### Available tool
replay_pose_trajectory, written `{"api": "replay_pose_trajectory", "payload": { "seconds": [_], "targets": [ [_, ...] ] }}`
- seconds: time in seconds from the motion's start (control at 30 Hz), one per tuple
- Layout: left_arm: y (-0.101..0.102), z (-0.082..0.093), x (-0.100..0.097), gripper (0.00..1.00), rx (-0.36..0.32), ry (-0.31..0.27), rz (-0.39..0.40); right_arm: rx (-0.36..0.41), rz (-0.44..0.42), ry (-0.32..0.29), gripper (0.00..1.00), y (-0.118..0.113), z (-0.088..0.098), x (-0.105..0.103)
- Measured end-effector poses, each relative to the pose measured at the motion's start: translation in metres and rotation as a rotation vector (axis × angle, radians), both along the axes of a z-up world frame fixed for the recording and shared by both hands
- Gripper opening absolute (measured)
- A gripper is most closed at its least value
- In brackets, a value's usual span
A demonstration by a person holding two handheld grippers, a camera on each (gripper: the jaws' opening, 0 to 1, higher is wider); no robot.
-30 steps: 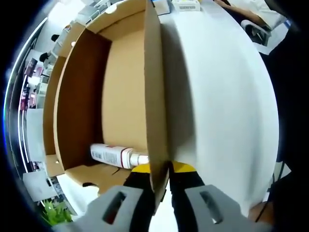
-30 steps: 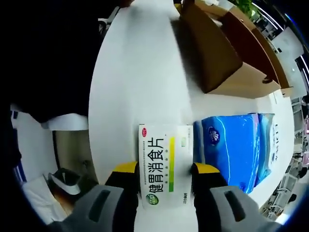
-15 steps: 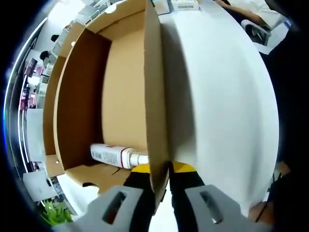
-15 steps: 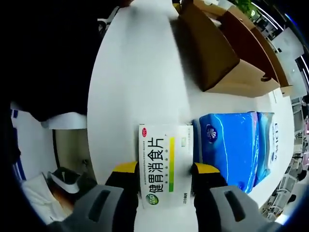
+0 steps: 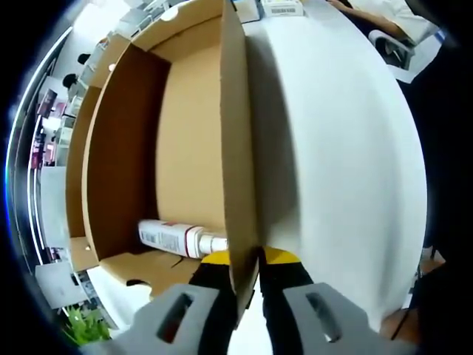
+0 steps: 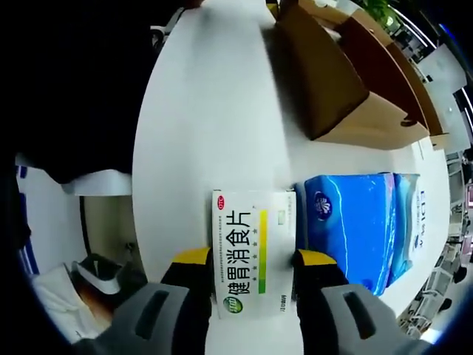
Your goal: Operate the shoe box by opening the lid, removing the specified soft item, and placing it in the target area until the item is outside and the box remains undamaged.
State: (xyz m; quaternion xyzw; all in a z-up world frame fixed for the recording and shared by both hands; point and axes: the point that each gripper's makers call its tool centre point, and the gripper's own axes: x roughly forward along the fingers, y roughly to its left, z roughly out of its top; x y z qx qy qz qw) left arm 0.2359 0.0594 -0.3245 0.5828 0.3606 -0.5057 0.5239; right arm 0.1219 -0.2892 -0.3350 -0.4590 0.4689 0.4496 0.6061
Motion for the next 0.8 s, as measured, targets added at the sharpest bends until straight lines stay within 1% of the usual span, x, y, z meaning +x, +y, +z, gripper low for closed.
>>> {"api": "replay_pose_trajectory", "payload": {
  "seconds": [0.13, 0.2, 0.3, 0.37, 0.4, 0.43, 0.47, 0.5, 0.53, 0.57, 0.6, 0.63, 0.77, 0.8],
  "targets": [
    [0.0, 0.0, 0.002, 0.08, 0.0, 0.0, 0.002, 0.013, -0.014, -0.006, 0.44, 0.001, 0.001, 0.001],
    [-0.001, 0.0, 0.002, 0.08, 0.0, 0.0, 0.002, 0.027, -0.008, -0.019, 0.43, 0.003, 0.005, 0.002],
    [-0.001, 0.0, 0.003, 0.08, 0.0, 0.001, 0.003, 0.059, -0.016, -0.037, 0.44, 0.009, 0.016, 0.004],
    [-0.001, 0.0, 0.002, 0.08, 0.0, 0.001, 0.003, 0.062, -0.014, -0.042, 0.44, 0.01, 0.019, 0.004],
    [-0.001, 0.0, 0.002, 0.08, 0.0, 0.001, 0.003, 0.089, -0.003, -0.064, 0.44, 0.015, 0.033, 0.006],
    [-0.001, 0.0, 0.002, 0.08, 0.0, 0.0, 0.003, 0.107, -0.002, -0.078, 0.44, 0.019, 0.041, 0.008],
    [-0.001, 0.0, 0.002, 0.08, 0.0, 0.0, 0.003, 0.112, -0.002, -0.082, 0.44, 0.02, 0.043, 0.008],
    [0.0, 0.0, 0.002, 0.08, 0.0, 0.0, 0.003, 0.152, 0.008, -0.12, 0.44, 0.029, 0.059, 0.014],
    [0.0, 0.0, 0.002, 0.08, 0.0, 0.0, 0.002, 0.169, -0.002, -0.125, 0.43, 0.031, 0.066, 0.014],
    [0.0, 0.0, 0.002, 0.08, 0.0, 0.0, 0.002, 0.179, -0.035, -0.117, 0.43, 0.031, 0.069, 0.012],
    [0.0, 0.0, 0.003, 0.08, -0.001, 0.0, 0.002, 0.166, -0.058, -0.109, 0.42, 0.028, 0.069, 0.009],
    [0.0, 0.0, 0.003, 0.08, -0.001, 0.0, 0.002, 0.152, -0.057, -0.11, 0.42, 0.027, 0.068, 0.008],
    [-0.001, 0.0, 0.006, 0.08, 0.0, 0.0, 0.0, 0.054, -0.027, -0.049, 0.42, 0.01, 0.042, -0.015],
    [0.0, 0.0, 0.006, 0.08, 0.001, 0.0, 0.001, 0.05, -0.033, -0.042, 0.42, 0.008, 0.039, -0.017]
  ]
}}
